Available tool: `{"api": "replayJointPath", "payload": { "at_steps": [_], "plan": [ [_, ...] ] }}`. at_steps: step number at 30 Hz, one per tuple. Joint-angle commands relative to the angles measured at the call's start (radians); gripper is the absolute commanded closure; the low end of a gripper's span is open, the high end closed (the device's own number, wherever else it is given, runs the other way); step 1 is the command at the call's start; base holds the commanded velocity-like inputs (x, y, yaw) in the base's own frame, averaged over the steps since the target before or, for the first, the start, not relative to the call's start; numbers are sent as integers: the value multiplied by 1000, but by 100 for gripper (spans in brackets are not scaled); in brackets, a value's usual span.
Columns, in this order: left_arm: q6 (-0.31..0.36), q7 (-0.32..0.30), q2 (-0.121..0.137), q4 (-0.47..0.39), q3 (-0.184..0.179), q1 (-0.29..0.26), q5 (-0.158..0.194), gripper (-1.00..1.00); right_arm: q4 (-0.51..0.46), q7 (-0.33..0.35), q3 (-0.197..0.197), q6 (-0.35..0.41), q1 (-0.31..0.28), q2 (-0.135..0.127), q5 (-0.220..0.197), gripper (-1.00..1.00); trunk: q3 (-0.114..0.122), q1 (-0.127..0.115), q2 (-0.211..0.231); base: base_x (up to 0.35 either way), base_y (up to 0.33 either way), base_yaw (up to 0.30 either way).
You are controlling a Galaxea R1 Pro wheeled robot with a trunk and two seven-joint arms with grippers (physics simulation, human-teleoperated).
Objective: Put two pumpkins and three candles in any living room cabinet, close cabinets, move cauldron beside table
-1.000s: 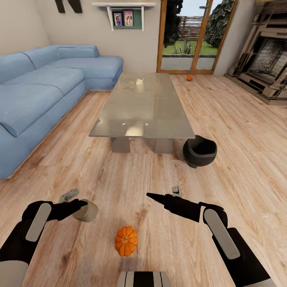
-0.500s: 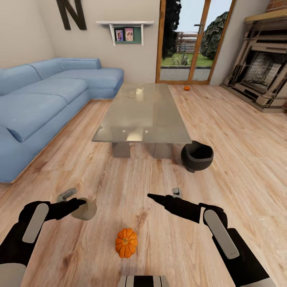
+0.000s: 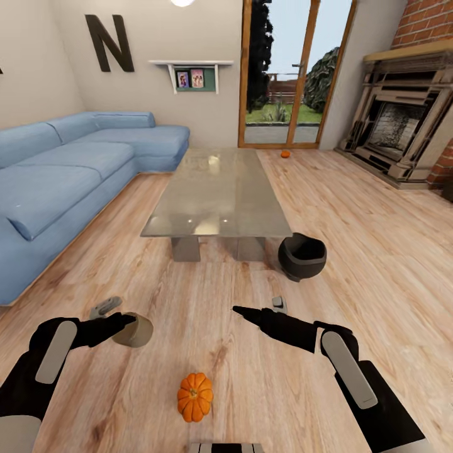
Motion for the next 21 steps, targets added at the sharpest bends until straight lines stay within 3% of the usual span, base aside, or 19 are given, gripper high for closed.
{"api": "replayJointPath", "payload": {
  "at_steps": [1, 21],
  "plan": [
    [4, 10, 0, -1, 0, 0, 12, 100, 1, 5, 1, 2, -1, -1, 4, -100, 4, -1, 0, 0, 0, -220],
    [4, 11, -1, -1, -3, 0, 13, 100, 20, 7, -1, 2, -1, 0, 2, -100, 88, -77, 140, 0, 0, -227]
  ]
}}
